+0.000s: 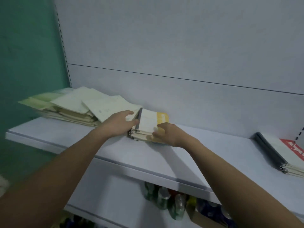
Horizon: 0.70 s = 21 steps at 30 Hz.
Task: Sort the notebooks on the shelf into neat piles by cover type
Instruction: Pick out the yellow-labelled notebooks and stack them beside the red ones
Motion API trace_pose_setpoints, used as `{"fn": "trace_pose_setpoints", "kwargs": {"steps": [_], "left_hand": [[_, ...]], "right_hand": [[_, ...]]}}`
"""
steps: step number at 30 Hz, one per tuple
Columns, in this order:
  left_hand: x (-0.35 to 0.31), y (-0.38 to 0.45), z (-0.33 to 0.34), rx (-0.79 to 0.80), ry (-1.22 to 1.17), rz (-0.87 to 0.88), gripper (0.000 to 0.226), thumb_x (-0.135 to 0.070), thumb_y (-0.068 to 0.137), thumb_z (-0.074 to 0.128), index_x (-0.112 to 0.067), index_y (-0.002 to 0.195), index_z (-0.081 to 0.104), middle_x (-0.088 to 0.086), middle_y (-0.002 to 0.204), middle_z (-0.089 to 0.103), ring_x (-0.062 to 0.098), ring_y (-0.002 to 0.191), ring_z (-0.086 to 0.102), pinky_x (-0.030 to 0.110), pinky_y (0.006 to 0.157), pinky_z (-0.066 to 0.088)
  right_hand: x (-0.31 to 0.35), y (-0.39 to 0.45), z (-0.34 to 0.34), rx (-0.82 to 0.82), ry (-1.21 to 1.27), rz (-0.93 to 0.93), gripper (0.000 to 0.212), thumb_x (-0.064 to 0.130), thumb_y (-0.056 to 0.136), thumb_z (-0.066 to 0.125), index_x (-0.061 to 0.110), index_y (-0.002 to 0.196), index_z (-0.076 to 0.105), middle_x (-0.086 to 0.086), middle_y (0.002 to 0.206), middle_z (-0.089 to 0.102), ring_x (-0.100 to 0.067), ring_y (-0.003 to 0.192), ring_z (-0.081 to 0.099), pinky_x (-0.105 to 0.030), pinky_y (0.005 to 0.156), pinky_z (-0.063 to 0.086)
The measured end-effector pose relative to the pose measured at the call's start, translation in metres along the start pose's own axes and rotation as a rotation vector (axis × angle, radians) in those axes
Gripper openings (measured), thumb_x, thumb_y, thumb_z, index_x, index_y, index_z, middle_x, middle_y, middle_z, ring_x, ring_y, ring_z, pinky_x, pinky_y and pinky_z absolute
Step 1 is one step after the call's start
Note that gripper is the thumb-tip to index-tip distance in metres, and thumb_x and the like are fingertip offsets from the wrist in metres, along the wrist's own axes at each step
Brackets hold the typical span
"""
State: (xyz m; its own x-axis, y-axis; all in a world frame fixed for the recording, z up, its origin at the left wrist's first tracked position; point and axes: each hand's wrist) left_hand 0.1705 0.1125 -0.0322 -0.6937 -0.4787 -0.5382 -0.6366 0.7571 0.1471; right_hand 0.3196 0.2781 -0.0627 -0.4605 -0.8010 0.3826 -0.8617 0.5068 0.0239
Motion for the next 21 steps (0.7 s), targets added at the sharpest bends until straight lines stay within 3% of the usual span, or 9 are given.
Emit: {"fn": "trace_pose_setpoints", "kwargs": {"steps": [5,6,8,10,13,16,17,19,21], "left_hand": [[0.039,0.017,-0.02,0.013,0.035,0.077,0.054,-0.051,0.094,0.048,-0.027,0.142,0.044,-0.002,0.149,0.044,0.021,0.135,0.042,0.038,0.108,0.036],[0.042,0.019,-0.021,0.019,0.053,0.085,0.054,-0.05,0.094,0.048,-0.027,0.142,0.044,-0.001,0.148,0.045,0.021,0.134,0.043,0.04,0.108,0.037],[0.048,0.022,-0.019,0.032,0.07,0.104,0.053,-0.048,0.094,0.048,-0.027,0.142,0.044,0.0,0.147,0.047,0.022,0.134,0.043,0.041,0.107,0.038],[0.054,0.023,-0.015,0.024,0.005,0.128,0.05,-0.044,0.095,0.049,-0.025,0.141,0.046,0.0,0.145,0.048,0.021,0.133,0.043,0.038,0.106,0.038],[0.052,0.019,-0.009,-0.019,-0.248,0.135,0.041,-0.033,0.097,0.051,-0.021,0.137,0.052,-0.003,0.142,0.05,0.017,0.129,0.046,0.024,0.095,0.034],[0.033,0.015,0.001,-0.028,-0.475,0.089,0.032,-0.024,0.096,0.051,-0.018,0.126,0.06,-0.005,0.125,0.058,0.013,0.115,0.052,0.022,0.086,0.035],[0.026,0.017,0.003,-0.009,-0.556,0.068,0.028,-0.024,0.095,0.051,-0.018,0.121,0.063,-0.005,0.116,0.061,0.013,0.109,0.055,0.023,0.086,0.038],[0.017,0.026,0.006,0.061,-0.755,-0.032,0.016,-0.026,0.094,0.053,-0.017,0.102,0.064,-0.001,0.097,0.061,0.02,0.096,0.059,0.028,0.085,0.047],[0.011,0.034,0.006,0.201,-1.01,-0.188,0.02,-0.031,0.096,0.055,-0.011,0.098,0.056,0.009,0.097,0.058,0.029,0.093,0.063,0.034,0.082,0.055]], "right_hand": [[0.039,0.045,0.018,-0.022,-0.244,0.069,0.084,0.075,0.083,0.04,0.023,0.148,0.027,0.005,0.157,0.023,-0.021,0.144,0.02,-0.048,0.109,0.029],[0.04,0.047,0.023,0.003,-0.248,0.089,0.086,0.079,0.081,0.038,0.023,0.146,0.028,0.005,0.155,0.025,-0.021,0.143,0.02,-0.05,0.109,0.027],[0.039,0.046,0.034,0.03,-0.255,0.105,0.079,0.081,0.08,0.035,0.024,0.134,0.036,0.005,0.143,0.034,-0.022,0.137,0.027,-0.051,0.104,0.029],[0.037,0.038,0.041,-0.005,-0.262,0.087,0.072,0.075,0.085,0.036,0.024,0.137,0.034,0.006,0.142,0.035,-0.021,0.135,0.03,-0.049,0.101,0.03],[0.041,0.014,0.043,-0.083,-0.357,0.023,0.056,0.062,0.094,0.035,0.025,0.136,0.038,0.006,0.139,0.04,-0.022,0.132,0.037,-0.046,0.094,0.034],[0.048,-0.003,0.036,-0.05,-0.374,0.044,0.043,0.054,0.1,0.028,0.028,0.132,0.043,0.003,0.133,0.049,-0.025,0.124,0.044,-0.044,0.089,0.038],[0.051,-0.004,0.03,-0.043,-0.305,0.076,0.042,0.053,0.101,0.027,0.028,0.126,0.049,0.001,0.125,0.055,-0.027,0.118,0.049,-0.042,0.087,0.04],[0.057,-0.003,0.016,-0.081,-0.051,0.131,0.045,0.054,0.1,0.026,0.023,0.087,0.056,-0.004,0.087,0.06,-0.029,0.087,0.056,-0.036,0.072,0.039],[0.062,-0.002,0.001,-0.175,0.106,0.135,0.051,0.053,0.1,0.029,0.019,0.064,0.037,-0.003,0.064,0.043,-0.024,0.064,0.043,-0.034,0.06,0.031]]}}
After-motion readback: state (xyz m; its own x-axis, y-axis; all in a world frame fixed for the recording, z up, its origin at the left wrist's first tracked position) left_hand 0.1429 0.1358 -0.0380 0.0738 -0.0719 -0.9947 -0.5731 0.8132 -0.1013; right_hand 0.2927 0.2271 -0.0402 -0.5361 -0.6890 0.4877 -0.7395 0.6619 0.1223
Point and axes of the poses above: each hand's wrist, its own y-axis towards the middle knuckle, its own z-axis out of the palm, x = y × z
